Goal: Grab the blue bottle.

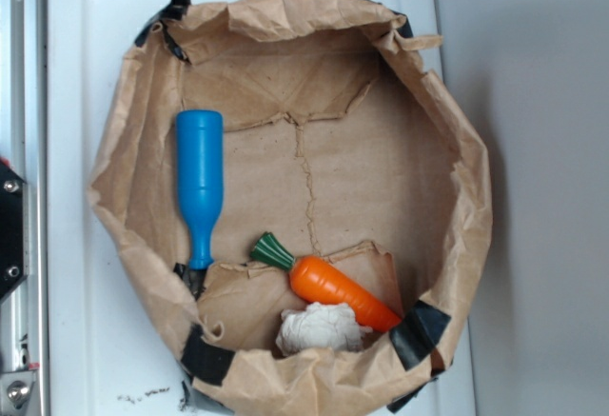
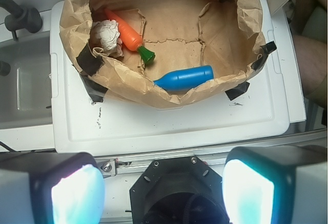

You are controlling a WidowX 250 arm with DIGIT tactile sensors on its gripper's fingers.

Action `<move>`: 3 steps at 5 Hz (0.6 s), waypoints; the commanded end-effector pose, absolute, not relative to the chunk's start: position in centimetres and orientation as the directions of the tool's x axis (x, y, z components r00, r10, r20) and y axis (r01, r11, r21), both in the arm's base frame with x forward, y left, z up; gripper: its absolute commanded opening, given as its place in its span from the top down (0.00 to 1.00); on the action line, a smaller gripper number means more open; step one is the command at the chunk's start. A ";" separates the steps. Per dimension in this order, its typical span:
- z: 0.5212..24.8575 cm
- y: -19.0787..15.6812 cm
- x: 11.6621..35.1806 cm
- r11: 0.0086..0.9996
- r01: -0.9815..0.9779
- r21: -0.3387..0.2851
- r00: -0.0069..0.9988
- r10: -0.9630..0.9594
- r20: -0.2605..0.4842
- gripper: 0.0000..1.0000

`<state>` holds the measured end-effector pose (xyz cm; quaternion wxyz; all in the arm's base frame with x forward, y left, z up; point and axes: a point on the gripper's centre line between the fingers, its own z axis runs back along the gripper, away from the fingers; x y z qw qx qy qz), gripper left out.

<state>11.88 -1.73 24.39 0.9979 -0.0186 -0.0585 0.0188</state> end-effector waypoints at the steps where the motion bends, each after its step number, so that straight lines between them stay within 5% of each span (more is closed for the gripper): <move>1: 24.4 -1.7 11.9 0.999 -0.035 -0.039 0.992 0.040 0.116 0.00; 3: 18.0 -0.8 21.9 0.993 -0.110 0.032 0.988 0.106 0.109 0.00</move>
